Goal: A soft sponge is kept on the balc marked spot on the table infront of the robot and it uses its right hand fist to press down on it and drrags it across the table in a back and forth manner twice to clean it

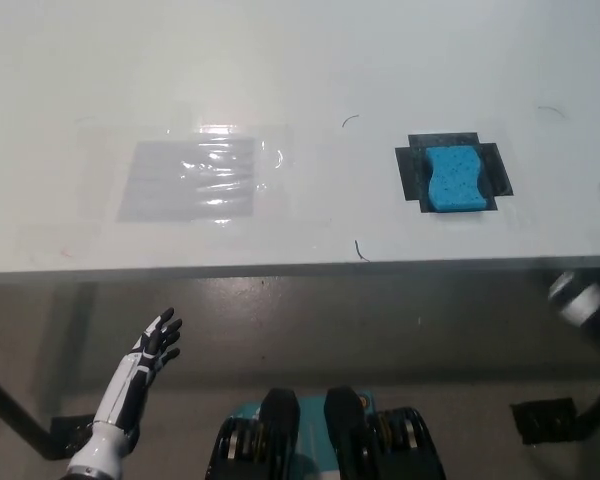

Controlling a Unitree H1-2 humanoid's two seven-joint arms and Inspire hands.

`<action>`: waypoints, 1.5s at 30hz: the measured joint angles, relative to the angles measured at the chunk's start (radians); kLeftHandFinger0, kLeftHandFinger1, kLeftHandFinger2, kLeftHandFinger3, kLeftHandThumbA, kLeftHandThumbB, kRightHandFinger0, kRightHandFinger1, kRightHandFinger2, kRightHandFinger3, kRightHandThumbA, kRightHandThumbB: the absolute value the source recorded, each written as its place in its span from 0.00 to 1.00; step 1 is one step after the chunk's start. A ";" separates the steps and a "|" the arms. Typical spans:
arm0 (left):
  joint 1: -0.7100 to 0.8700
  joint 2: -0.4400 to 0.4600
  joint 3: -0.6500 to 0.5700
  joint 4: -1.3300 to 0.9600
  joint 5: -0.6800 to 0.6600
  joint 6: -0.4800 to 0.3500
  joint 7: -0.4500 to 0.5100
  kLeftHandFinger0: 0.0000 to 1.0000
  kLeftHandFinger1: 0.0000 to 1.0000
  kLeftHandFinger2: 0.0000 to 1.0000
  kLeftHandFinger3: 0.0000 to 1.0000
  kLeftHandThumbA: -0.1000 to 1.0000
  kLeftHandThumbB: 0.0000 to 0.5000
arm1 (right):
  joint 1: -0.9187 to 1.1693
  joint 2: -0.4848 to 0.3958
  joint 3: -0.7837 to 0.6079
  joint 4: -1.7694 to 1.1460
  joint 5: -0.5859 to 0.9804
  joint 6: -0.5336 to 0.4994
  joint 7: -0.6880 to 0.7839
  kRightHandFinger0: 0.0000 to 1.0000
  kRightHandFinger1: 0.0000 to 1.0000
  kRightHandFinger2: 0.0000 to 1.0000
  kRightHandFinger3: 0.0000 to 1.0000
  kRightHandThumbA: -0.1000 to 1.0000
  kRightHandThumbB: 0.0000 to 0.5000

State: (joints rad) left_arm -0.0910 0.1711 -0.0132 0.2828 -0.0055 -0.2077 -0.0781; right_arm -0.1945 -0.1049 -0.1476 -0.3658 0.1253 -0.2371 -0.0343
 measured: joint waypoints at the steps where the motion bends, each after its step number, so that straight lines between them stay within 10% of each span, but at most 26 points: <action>1: 0.000 0.000 0.000 0.002 0.000 -0.001 0.000 1.00 1.00 1.00 1.00 1.00 0.97 | -0.050 -0.018 -0.012 -0.034 0.011 0.026 -0.007 0.00 0.00 0.00 0.00 1.00 0.49; 18: -0.001 0.000 0.000 0.005 0.004 -0.012 0.000 1.00 1.00 1.00 1.00 1.00 1.00 | -0.687 -0.067 -0.047 0.144 0.152 0.305 -0.059 0.00 0.00 0.00 0.00 1.00 0.55; 36: 0.000 0.000 0.000 0.005 0.007 -0.012 0.000 1.00 1.00 1.00 1.00 1.00 1.00 | -0.909 -0.050 -0.035 1.124 0.142 0.241 -0.061 0.00 0.00 0.00 0.00 1.00 0.33; 45: 0.004 0.000 -0.005 0.002 0.013 -0.016 -0.002 1.00 1.00 1.00 1.00 1.00 1.00 | -0.984 -0.011 -0.034 1.609 0.136 0.153 -0.063 0.00 0.00 0.00 0.00 1.00 0.44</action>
State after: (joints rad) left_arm -0.0866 0.1712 -0.0180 0.2848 0.0071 -0.2240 -0.0796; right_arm -1.1784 -0.1163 -0.1817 1.2431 0.2614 -0.0842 -0.0972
